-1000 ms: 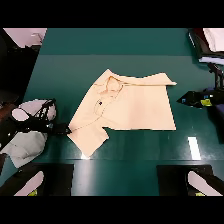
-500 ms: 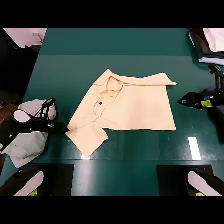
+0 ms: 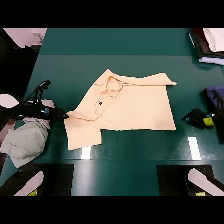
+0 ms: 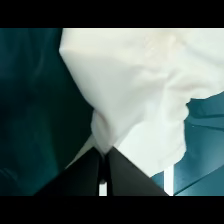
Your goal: Fold the shirts.
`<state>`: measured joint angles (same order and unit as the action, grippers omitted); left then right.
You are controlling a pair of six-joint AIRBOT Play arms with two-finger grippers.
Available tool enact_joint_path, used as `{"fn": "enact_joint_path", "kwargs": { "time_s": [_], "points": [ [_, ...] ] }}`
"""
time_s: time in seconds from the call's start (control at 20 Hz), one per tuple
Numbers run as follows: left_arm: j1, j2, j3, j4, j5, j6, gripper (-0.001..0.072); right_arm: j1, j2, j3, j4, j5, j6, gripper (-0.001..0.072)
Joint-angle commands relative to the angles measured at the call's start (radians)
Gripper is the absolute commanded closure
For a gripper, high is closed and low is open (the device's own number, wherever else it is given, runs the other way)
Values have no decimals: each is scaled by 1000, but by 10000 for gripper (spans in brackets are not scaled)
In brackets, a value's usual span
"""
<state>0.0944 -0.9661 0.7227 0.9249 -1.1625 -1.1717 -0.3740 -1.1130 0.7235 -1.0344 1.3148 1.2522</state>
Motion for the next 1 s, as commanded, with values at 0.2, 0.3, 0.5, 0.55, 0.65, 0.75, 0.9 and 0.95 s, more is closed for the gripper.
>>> {"fn": "enact_joint_path", "kwargs": {
  "time_s": [0.2, 0.3, 0.5, 0.55, 0.65, 0.75, 0.9, 0.95],
  "points": [
    [0, 1, 26, -72, -6, 0, 680, -58, -194, -100, 233, -32, -129, 306],
    [1, 1, 26, -73, -5, 0, 680, -58, -216, -100, 231, -27, -129, 307],
    [0, 1, 26, -74, -5, 0, 680, -58, -221, -101, 228, 23, -132, 413],
    [0, 1, 26, -80, -5, 0, 680, -58, -221, -101, 228, 34, -137, 416],
    [0, 1, 26, -102, -5, 0, 680, -58, -221, -101, 230, 53, -157, 636],
    [0, 1, 26, -131, -5, -10, 681, -58, -221, -100, 232, 66, -169, 696],
    [1, 3, 41, -210, 32, -64, 682, -58, -150, -82, 289, 68, -170, 697],
    [1, 3, 74, -226, 50, -81, 682, -58, -109, -48, 328, 68, -170, 698]
  ]
}}
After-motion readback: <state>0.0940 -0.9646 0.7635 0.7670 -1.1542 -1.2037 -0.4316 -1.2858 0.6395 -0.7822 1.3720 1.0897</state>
